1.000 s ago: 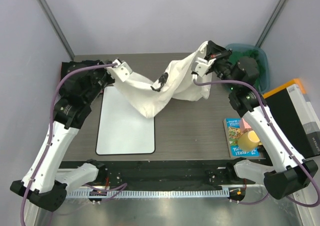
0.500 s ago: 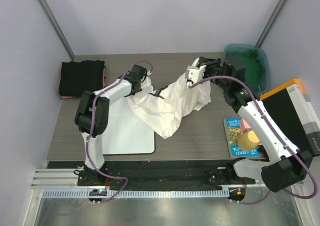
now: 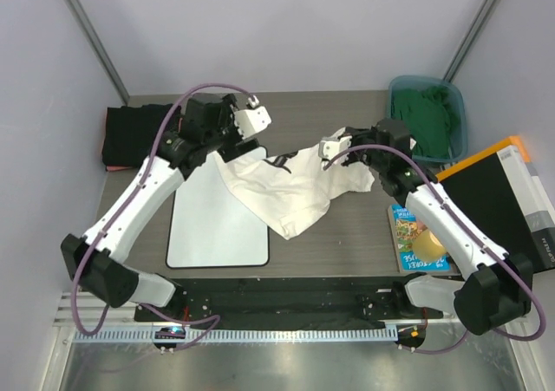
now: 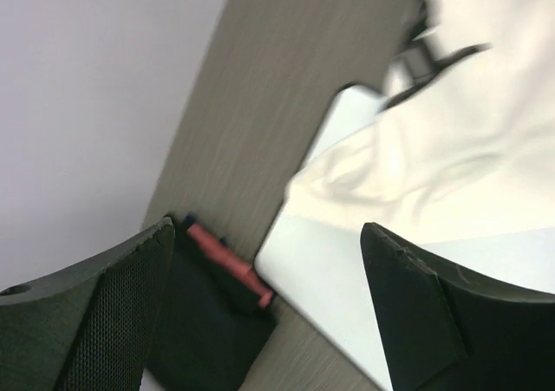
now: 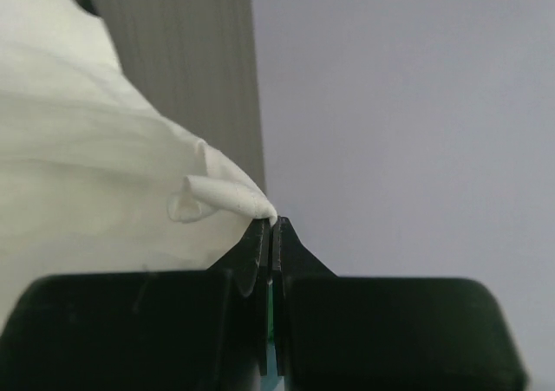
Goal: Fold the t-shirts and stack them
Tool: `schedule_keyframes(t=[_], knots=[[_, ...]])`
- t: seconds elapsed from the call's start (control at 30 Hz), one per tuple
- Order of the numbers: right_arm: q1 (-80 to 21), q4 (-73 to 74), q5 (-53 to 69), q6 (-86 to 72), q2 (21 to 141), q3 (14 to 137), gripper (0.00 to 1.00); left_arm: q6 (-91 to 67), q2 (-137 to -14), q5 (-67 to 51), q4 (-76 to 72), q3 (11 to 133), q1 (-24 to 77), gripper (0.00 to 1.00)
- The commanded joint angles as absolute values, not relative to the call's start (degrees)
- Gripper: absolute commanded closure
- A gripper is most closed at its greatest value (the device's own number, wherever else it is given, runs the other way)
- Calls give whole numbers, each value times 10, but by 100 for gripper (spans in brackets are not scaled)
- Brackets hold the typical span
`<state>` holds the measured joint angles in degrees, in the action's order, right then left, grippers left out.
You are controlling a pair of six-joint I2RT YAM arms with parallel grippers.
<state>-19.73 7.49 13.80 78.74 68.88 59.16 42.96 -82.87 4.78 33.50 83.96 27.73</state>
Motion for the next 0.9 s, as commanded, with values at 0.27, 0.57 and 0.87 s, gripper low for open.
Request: schedule_keyframes(t=[0.27, 0.57, 0.87], knots=[[-205, -33, 62, 743, 764, 606, 99, 451, -925, -395, 414, 737, 303, 18], [-204, -39, 51, 769, 781, 621, 99, 415, -1036, -510, 461, 823, 307, 17], [-201, -39, 54, 746, 802, 644, 99, 296, -1070, -383, 317, 775, 363, 23]])
